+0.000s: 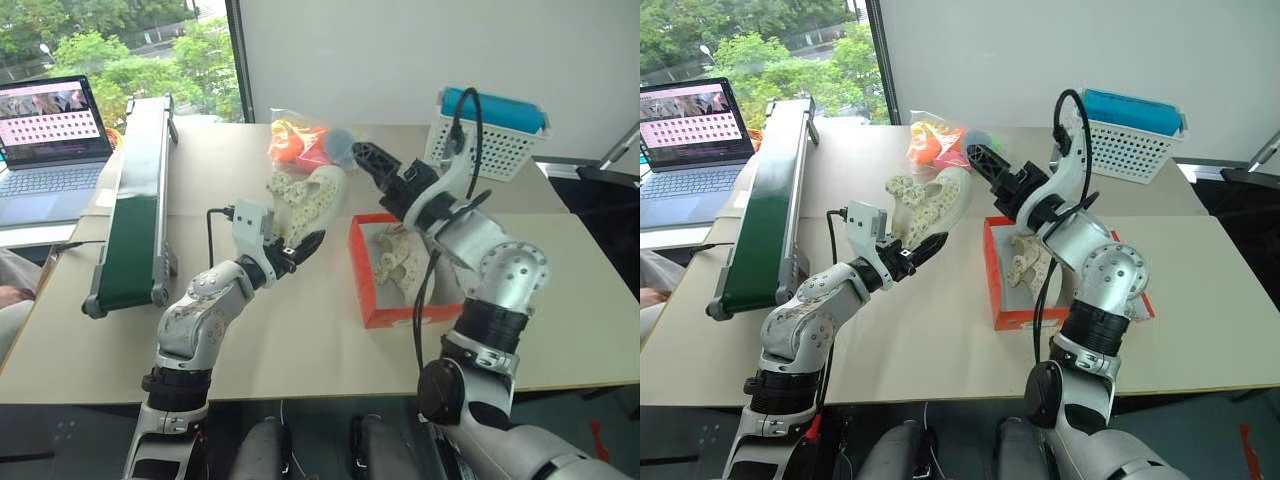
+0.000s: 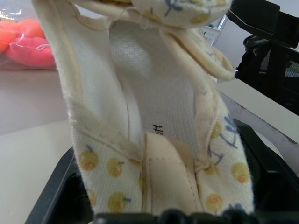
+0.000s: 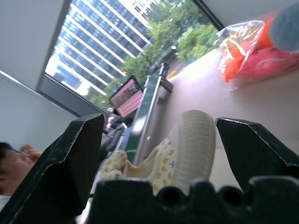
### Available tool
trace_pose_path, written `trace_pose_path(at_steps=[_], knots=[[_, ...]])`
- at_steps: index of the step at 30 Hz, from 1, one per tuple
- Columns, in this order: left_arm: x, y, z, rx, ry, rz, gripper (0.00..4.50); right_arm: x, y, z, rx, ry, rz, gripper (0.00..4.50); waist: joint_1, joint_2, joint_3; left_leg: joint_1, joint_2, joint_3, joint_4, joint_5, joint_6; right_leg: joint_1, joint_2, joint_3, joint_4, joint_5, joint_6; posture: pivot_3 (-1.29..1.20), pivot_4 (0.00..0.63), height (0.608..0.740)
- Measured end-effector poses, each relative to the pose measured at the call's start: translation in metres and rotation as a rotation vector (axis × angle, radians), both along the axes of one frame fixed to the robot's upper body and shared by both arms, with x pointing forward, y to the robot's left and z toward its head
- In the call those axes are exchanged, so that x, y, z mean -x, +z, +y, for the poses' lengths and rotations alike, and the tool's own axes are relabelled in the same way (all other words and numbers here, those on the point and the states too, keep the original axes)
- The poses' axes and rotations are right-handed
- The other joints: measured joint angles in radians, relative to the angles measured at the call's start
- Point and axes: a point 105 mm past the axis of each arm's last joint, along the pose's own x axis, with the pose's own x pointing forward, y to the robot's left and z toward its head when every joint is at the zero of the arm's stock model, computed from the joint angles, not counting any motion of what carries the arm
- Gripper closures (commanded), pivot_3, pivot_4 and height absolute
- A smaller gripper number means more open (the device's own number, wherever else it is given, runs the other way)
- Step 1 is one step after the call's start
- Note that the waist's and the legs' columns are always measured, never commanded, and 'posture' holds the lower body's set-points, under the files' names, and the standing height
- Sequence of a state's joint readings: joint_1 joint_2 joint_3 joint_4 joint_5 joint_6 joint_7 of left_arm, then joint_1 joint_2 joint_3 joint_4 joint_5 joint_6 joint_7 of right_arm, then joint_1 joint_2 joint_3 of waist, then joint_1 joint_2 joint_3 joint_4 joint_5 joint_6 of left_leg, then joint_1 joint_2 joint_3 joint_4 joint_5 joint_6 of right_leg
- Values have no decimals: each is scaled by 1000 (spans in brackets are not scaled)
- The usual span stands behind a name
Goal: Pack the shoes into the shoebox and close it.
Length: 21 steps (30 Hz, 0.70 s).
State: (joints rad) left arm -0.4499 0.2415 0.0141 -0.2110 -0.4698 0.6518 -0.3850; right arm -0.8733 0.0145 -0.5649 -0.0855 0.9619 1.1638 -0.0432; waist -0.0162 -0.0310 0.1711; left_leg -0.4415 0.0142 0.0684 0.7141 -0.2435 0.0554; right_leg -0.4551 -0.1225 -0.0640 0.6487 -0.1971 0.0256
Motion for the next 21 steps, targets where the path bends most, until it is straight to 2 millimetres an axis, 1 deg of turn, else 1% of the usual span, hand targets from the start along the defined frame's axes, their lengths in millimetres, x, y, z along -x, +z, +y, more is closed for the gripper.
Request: trace_pose_path(at_steps=[5, 10, 12, 17, 21], knots=[[-2, 0, 1, -7, -1, 1, 1465, 3, -5, 7, 29, 28, 33, 0, 1, 0, 0, 0, 0, 0, 0, 0, 0, 0, 0, 0, 0, 0, 0, 0, 150, 699], [-3, 5, 0, -4, -3, -17, 1465, 4, -28, 12, 74, 39, 101, 0, 2, 0, 0, 0, 0, 0, 0, 0, 0, 0, 0, 0, 0, 0, 0, 0, 150, 699], [-3, 6, 0, -1, -3, -22, 1465, 5, -33, 15, 86, 49, 114, 0, 2, 0, 0, 0, 0, 0, 0, 0, 0, 0, 0, 0, 0, 0, 0, 0, 150, 699], [-2, 6, -2, 3, -10, -24, 1465, 7, -34, 23, 98, 69, 118, 0, 2, 0, 0, 0, 0, 0, 0, 0, 0, 0, 0, 0, -1, 0, 0, 0, 150, 699], [-2, 6, -3, 5, -17, -24, 1465, 4, -39, 26, 91, 79, 142, 0, 2, 0, 0, 0, 0, 0, 0, 0, 0, 0, 0, 0, -1, 0, 0, 0, 150, 699]])
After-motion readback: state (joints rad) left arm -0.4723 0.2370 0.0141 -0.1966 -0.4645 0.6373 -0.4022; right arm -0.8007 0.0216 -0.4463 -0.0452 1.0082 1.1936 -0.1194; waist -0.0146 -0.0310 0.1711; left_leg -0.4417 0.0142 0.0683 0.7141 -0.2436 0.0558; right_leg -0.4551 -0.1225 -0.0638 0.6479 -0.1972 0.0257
